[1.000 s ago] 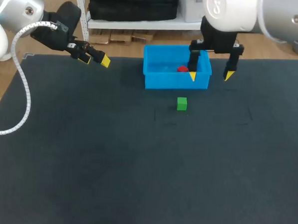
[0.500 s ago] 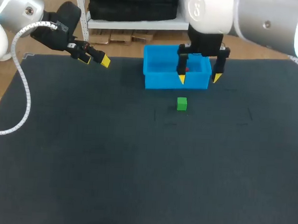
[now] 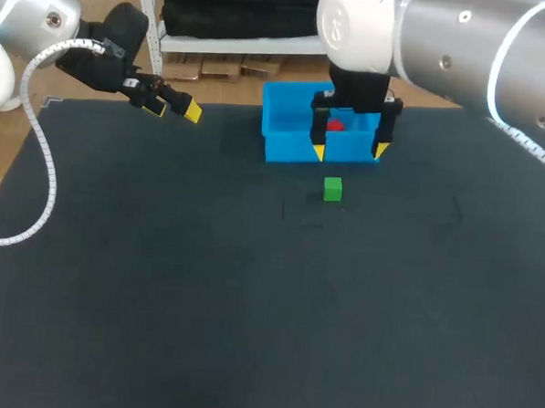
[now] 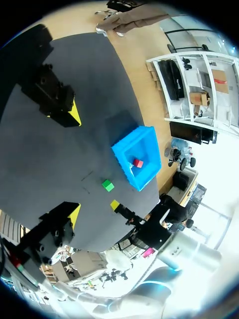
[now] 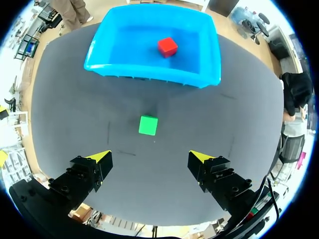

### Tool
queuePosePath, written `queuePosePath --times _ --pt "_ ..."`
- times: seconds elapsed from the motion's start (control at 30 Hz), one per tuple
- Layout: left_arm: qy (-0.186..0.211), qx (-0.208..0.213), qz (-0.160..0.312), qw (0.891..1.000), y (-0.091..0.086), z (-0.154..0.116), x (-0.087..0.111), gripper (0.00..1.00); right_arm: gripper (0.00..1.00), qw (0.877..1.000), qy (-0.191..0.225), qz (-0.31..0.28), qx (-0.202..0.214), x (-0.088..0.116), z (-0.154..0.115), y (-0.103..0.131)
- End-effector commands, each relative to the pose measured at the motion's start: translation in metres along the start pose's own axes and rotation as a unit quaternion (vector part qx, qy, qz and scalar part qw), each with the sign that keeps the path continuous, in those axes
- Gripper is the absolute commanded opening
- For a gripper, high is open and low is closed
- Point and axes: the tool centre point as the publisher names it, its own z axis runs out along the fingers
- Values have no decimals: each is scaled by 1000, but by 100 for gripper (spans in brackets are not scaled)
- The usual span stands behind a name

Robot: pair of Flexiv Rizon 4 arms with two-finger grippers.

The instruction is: Use the left arm to pick the red cube and place it into the blue plastic box first, then use the right arm to grasp the green cube and put it into the same blue plastic box after the first action is fully finished.

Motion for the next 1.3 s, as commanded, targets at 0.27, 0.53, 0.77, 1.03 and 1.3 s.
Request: queuePosePath --times 0.27,0.53,0.77,1.03,1.3 --pt "-3 1 1 1000 0 0 2 100 100 1000 15 22 -5 -12 28 5" --pt "-3 1 1 1000 0 0 2 100 100 1000 10 22 -7 -15 45 9" --pt "-3 1 1 1000 0 0 2 100 100 1000 -1 17 -10 -16 59 8" --pt "-3 1 1 1000 0 0 2 100 100 1000 -4 7 -17 -14 71 8" --pt "-3 1 1 1000 0 0 2 100 100 1000 -5 -3 -16 -17 81 5"
